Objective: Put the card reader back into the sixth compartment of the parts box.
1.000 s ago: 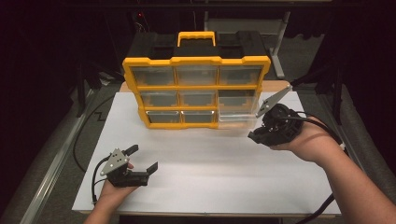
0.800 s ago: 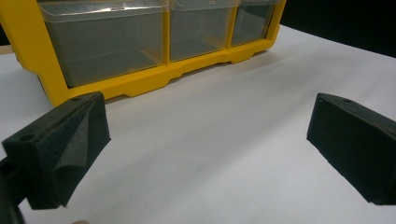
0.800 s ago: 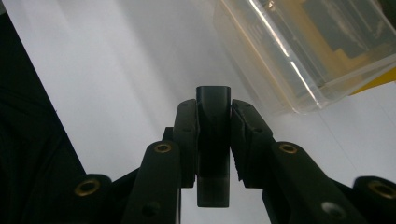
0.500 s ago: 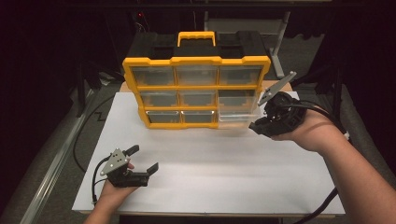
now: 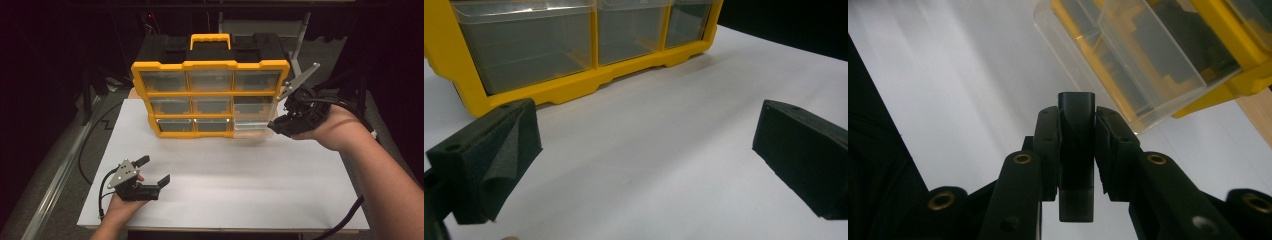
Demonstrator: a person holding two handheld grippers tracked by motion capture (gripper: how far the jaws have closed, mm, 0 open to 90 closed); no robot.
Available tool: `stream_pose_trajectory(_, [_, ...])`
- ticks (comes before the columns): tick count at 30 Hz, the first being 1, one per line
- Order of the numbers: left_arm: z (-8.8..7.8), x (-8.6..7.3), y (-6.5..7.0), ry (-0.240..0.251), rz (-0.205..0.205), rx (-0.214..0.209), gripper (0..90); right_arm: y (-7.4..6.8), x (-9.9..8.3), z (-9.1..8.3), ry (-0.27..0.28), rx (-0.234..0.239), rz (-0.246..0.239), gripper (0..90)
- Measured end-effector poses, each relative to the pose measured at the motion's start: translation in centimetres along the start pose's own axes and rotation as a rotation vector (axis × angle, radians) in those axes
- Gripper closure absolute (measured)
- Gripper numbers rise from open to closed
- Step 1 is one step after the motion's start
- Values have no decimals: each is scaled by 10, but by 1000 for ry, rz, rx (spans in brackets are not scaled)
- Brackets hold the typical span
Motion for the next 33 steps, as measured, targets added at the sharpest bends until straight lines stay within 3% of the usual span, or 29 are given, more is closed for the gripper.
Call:
stream_pose_trajectory(7, [0,0,0,0,-3,-2,3,5,9,0,5,-2,7,742])
stream_pose_trajectory(33, [-1,2,-1,14,-14,-5,3,9,53,33,-30,1,-39,742])
Point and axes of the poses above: each handheld gripper's, and its own axes: z roughly forward along the jaws, x roughly out of its top, y roughly to its right, the point moved 9 cm from there along z, roughly forward along the jaws, and after that the axes turned 4 degrees about z, right-handed, at the moved point
